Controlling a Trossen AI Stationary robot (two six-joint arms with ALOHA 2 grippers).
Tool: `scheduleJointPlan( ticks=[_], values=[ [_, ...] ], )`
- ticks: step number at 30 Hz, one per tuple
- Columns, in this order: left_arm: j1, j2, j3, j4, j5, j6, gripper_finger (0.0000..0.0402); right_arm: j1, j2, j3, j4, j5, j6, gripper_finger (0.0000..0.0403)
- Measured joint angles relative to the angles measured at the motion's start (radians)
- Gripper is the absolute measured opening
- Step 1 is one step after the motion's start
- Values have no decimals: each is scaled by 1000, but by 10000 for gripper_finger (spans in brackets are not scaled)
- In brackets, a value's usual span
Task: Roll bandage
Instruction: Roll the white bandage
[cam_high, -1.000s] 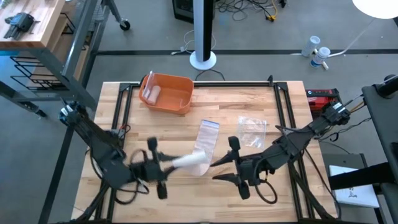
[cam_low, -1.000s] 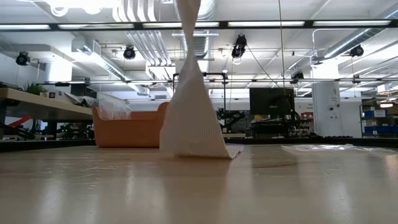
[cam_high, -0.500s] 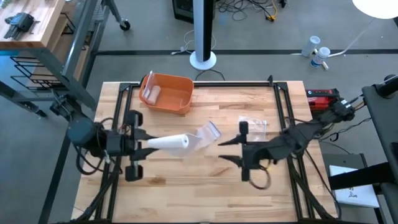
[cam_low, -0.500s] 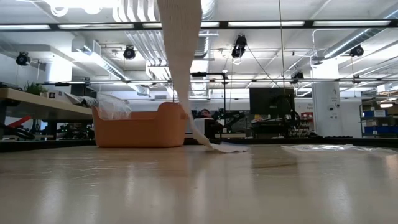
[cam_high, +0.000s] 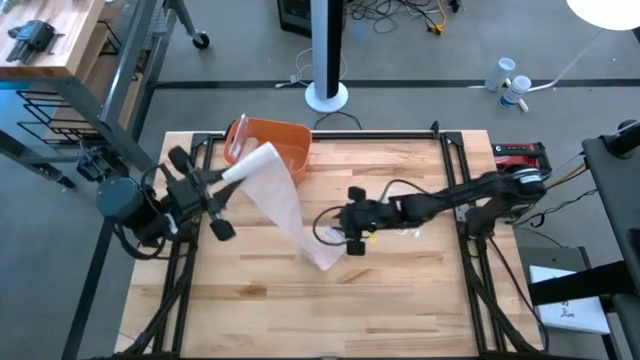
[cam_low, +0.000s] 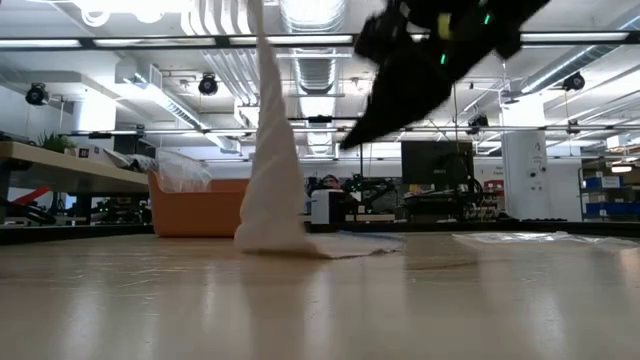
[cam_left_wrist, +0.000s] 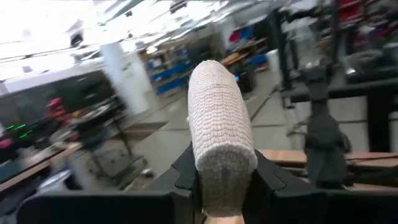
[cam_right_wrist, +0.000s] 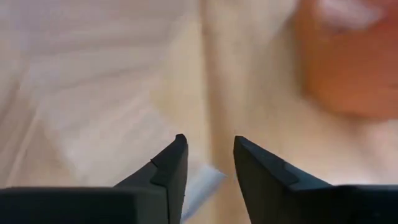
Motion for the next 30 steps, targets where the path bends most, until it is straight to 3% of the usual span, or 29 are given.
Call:
scheduleJointPlan(
  ticks=[2, 8, 14, 19, 21, 23, 30],
  values=[
    [0, -10, -3, -4, -10, 0, 60, -28, 73, -9, 31, -56, 25, 114],
    [0, -50, -3, -3, -17, 7, 60, -48, 282, 102, 16, -61, 87, 98],
    [0, -101, -4, -4, -21, 36, 59, -15, 398, 301, -313, -84, 170, 105],
    [0, -143, -21, -7, -22, 37, 60, 56, 418, 389, -336, -391, 245, 111],
    [0, -152, -37, -7, -22, 37, 63, 93, 394, 420, -299, -442, 237, 113],
    [0, -157, -55, -14, -18, 35, 62, 125, 358, 449, -288, -417, 205, 114],
    [-1, -154, -147, -99, 70, -27, 59, 183, 231, 455, -300, -179, 103, 107]
  ],
)
